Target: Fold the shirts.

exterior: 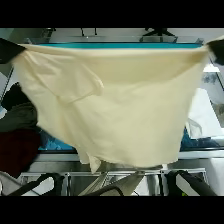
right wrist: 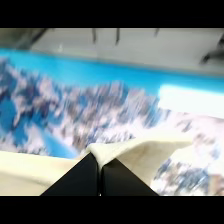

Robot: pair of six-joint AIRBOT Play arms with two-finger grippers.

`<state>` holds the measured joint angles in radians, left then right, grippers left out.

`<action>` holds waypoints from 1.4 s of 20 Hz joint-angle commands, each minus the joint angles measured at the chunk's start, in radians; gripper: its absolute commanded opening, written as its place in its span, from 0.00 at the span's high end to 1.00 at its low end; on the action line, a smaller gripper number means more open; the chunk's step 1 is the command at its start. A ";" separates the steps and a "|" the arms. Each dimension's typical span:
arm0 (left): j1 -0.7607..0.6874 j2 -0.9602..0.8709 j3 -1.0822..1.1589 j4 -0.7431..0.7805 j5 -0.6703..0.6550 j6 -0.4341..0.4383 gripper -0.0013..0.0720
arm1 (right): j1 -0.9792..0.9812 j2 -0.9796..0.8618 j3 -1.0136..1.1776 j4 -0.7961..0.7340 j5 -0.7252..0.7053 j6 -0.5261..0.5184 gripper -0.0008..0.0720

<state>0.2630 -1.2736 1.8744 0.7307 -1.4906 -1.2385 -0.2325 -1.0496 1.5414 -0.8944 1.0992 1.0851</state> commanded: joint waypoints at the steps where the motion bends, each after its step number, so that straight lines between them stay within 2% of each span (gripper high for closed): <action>1: -0.102 -0.270 -0.035 0.079 0.072 0.085 0.96 | 0.054 -0.251 -0.105 0.027 -0.011 -0.043 0.97; 4: -0.152 -0.492 -0.035 0.164 0.167 0.109 0.96 | 0.097 -0.495 -0.117 0.040 -0.148 -0.050 0.97; 7: -0.161 -0.667 0.010 0.190 0.204 0.108 0.96 | 0.096 -0.684 -0.094 0.148 -0.260 -0.050 0.97; 10: -0.164 -0.784 0.162 0.197 0.206 0.108 0.96 | 0.097 -0.806 0.003 0.166 -0.249 -0.050 0.97; 14: -0.159 -0.756 0.197 0.355 0.153 0.044 0.96 | 0.086 -0.805 0.030 0.119 -0.176 -0.050 0.97; 16: -0.159 -0.703 0.110 0.397 0.109 0.043 0.96 | 0.083 -0.801 0.030 0.061 -0.099 -0.035 0.97; 19: -0.161 -0.662 0.005 0.457 0.051 -0.006 0.96 | 0.085 -0.801 0.017 -0.032 -0.071 0.030 0.97; 23: -0.162 -0.645 -0.106 0.481 0.107 -0.078 0.96 | 0.086 -0.806 -0.024 -0.028 -0.109 0.034 0.97; 28: -0.184 -0.646 -0.179 0.481 0.165 -0.079 0.96 | 0.095 -0.810 -0.055 -0.026 -0.126 0.045 0.97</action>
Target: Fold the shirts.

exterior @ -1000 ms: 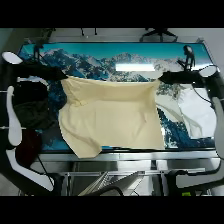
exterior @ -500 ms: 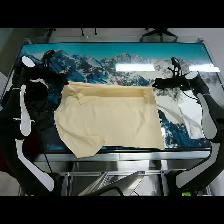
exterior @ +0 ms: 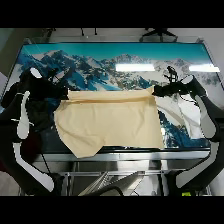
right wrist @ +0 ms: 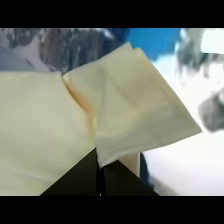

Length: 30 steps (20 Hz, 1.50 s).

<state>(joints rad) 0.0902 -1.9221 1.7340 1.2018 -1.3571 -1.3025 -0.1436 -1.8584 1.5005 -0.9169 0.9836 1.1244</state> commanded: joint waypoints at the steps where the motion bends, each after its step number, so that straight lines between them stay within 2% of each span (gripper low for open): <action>1: -0.018 0.003 -0.038 0.010 0.042 -0.015 0.96 | 0.009 -0.002 -0.014 -0.003 -0.010 0.006 0.97; 4: -0.032 0.003 -0.018 0.006 0.043 -0.015 0.96 | 0.019 -0.002 -0.014 -0.004 -0.009 0.034 0.97; 5: -0.039 0.004 -0.010 0.002 0.030 -0.015 0.96 | 0.019 0.000 -0.014 -0.005 -0.005 0.050 0.83; 6: -0.040 0.003 0.006 0.002 -0.002 -0.015 0.95 | 0.014 0.003 -0.014 -0.008 0.003 0.070 0.55; 7: -0.040 0.003 0.027 0.003 -0.045 -0.015 0.55 | 0.005 0.014 -0.014 -0.014 0.019 0.092 0.48; 8: -0.040 0.004 0.053 0.003 -0.095 -0.032 0.11 | -0.010 0.028 -0.014 -0.025 0.045 0.120 0.48; 9: -0.032 0.004 0.080 0.003 -0.140 -0.058 0.08 | -0.030 0.049 -0.014 -0.043 0.077 0.148 0.48; 11: -0.008 0.006 0.121 0.002 -0.242 -0.108 0.09 | -0.076 0.097 -0.014 -0.094 0.151 0.199 0.48; 14: 0.025 0.105 -0.029 0.003 -0.307 -0.140 0.09 | -0.147 0.187 -0.058 -0.127 0.290 0.207 0.48; 17: 0.054 0.319 -0.367 0.002 -0.243 -0.139 0.09 | -0.217 0.315 -0.198 -0.130 0.337 0.161 0.49; 23: 0.071 0.729 -1.021 -0.009 -0.087 -0.170 0.09 | -0.296 0.513 -0.562 -0.127 0.296 0.117 0.49; 26: 0.071 0.822 -1.202 -0.111 0.053 -0.160 0.09 | -0.295 0.522 -0.689 -0.087 0.238 0.099 0.49; 30: 0.071 0.849 -1.266 -0.190 0.247 -0.137 0.09 | -0.293 0.507 -0.751 -0.048 0.225 0.058 0.48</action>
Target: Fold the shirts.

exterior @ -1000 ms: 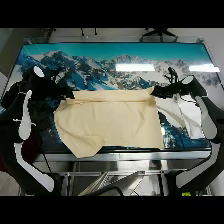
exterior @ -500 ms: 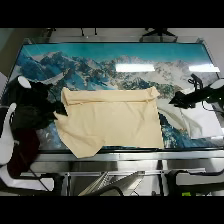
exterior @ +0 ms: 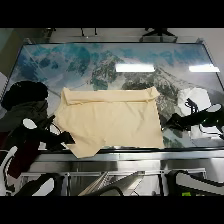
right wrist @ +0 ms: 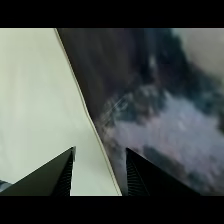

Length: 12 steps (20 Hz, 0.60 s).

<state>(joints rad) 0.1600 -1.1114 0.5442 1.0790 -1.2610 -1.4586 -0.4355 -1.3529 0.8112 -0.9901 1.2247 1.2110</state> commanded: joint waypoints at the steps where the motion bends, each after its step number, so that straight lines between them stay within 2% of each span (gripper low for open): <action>1: 0.001 0.039 -0.076 -0.068 0.173 0.021 0.09 | -0.001 0.001 -0.077 0.026 -0.013 -0.031 0.49; 10: 0.001 0.000 -0.076 -0.061 0.249 0.032 0.10 | 0.003 0.000 -0.201 0.035 -0.020 -0.038 0.48; 11: 0.001 -0.022 -0.075 -0.062 0.237 0.044 0.28 | 0.006 0.000 -0.207 0.036 -0.016 -0.038 0.49; 12: 0.001 -0.044 -0.064 -0.058 0.209 0.064 0.36 | 0.014 0.000 -0.212 0.035 -0.012 -0.038 0.49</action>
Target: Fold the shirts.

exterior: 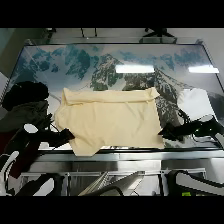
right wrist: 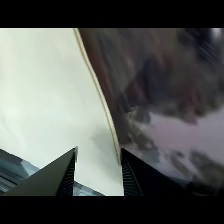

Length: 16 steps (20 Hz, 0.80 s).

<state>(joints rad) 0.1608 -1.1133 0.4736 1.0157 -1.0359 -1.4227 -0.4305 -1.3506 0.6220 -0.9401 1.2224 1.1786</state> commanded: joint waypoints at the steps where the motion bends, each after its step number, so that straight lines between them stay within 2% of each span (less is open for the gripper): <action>1: 0.005 -0.061 0.031 0.012 -0.063 0.048 0.36 | 0.024 -0.002 -0.026 -0.013 -0.009 -0.005 0.49; 4: 0.049 -0.063 0.123 0.011 -0.182 0.069 0.36 | 0.087 -0.002 -0.026 -0.005 -0.002 -0.005 0.49; 6: 0.083 -0.018 0.159 0.011 -0.172 0.068 0.36 | 0.140 -0.002 -0.026 0.007 -0.024 -0.006 0.49; 7: 0.095 0.003 0.164 0.011 -0.165 0.068 0.36 | 0.161 -0.002 -0.026 0.022 -0.032 -0.019 0.58; 8: 0.107 0.021 0.165 0.014 -0.178 0.069 0.36 | 0.178 -0.002 -0.026 0.044 -0.035 -0.041 0.77; 10: 0.152 0.048 0.163 0.054 -0.237 0.068 0.36 | 0.185 -0.002 -0.026 0.051 -0.037 -0.050 0.76; 12: 0.202 0.078 0.145 0.074 -0.264 0.069 0.36 | 0.182 -0.002 -0.026 0.051 -0.040 -0.050 0.56; 13: 0.224 0.092 0.122 0.074 -0.264 0.070 0.36 | 0.181 -0.002 -0.026 0.051 -0.040 -0.050 0.58; 14: 0.240 0.103 0.090 0.072 -0.261 0.080 0.36 | 0.181 -0.002 -0.026 0.051 -0.041 -0.050 0.67; 16: 0.247 0.103 0.022 0.062 -0.226 0.096 0.36 | 0.180 -0.002 -0.026 0.051 -0.042 -0.050 0.68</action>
<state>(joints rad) 0.3752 -1.0290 0.5625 1.0771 -1.2724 -1.3460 -0.2531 -1.3537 0.5961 -0.8963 1.1854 1.1320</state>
